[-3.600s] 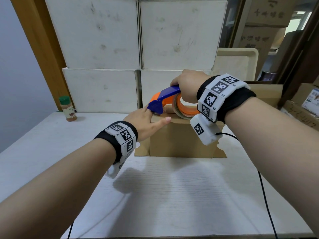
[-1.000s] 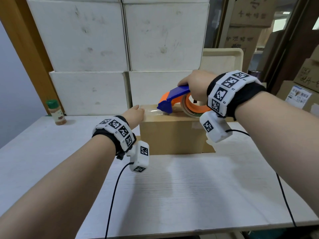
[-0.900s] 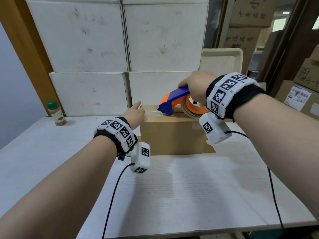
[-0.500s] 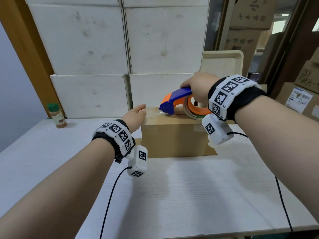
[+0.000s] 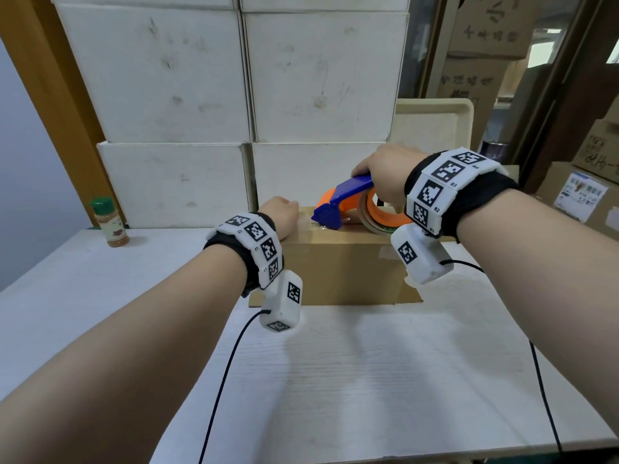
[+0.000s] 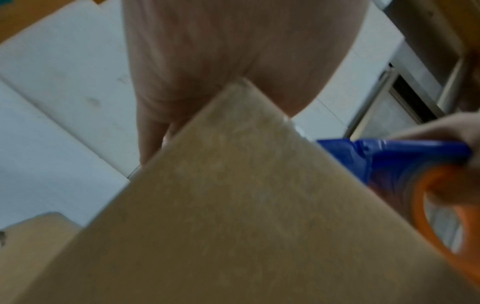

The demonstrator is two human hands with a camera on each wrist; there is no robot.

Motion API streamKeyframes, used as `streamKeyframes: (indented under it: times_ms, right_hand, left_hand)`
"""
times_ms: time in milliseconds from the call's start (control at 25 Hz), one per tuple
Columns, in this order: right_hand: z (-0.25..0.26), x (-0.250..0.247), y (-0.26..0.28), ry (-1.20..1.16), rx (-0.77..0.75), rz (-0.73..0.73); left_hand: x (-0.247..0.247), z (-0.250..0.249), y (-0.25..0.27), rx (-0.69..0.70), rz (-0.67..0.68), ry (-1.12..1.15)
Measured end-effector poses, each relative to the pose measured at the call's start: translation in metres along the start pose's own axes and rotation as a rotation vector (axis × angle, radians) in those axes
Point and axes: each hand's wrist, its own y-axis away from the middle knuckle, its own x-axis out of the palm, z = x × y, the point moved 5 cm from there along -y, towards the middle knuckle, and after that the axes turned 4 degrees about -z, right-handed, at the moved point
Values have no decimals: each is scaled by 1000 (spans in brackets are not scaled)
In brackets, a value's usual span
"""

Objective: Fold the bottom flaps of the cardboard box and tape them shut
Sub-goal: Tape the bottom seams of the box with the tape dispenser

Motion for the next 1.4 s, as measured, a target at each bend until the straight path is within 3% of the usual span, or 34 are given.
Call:
streamKeyframes:
  times_ms: [360,720,960,1240,1400]
  right_hand:
    - [4,-1,-2,-57,8,10]
    - [59,-15,-20,-124,-69,-23]
    - [76,-16,-31,-45,-71,76]
    - [74,-18,-27,-83,-67,41]
    - [67,-20,-19,-98,-108,18]
  left_hand:
    - [0,11,-11,18,15,-178]
    - [-57,44,-14,11,-46,-361]
    - [-63,37,-16,-37,-47,-559]
    - [-51,45,-18,-87,-132,-387]
    - [-47,42,-14,-85,-86,-471]
